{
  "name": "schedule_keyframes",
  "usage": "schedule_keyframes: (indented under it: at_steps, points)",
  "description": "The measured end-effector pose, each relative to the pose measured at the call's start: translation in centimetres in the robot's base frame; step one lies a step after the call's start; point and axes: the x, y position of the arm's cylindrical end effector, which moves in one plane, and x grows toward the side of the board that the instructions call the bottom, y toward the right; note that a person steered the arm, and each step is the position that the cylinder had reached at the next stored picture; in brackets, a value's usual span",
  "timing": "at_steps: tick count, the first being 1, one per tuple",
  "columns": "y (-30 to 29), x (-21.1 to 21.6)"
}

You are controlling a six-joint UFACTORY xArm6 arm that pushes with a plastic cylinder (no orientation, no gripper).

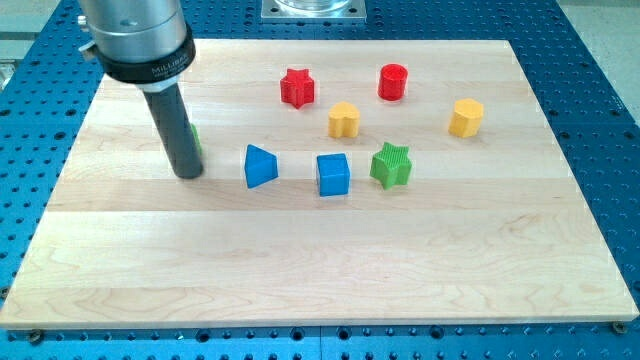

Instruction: Move the green circle to the top of the triangle

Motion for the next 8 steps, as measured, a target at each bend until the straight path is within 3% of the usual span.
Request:
schedule_keyframes:
  at_steps: [1, 3, 6, 7, 8]
  points:
    - [-2.2, 2.4]
    - [-4.6, -1.8]
    - [-0.1, -6.6]
    - [-3.4, -2.6]
    - [-1.7, -0.5]
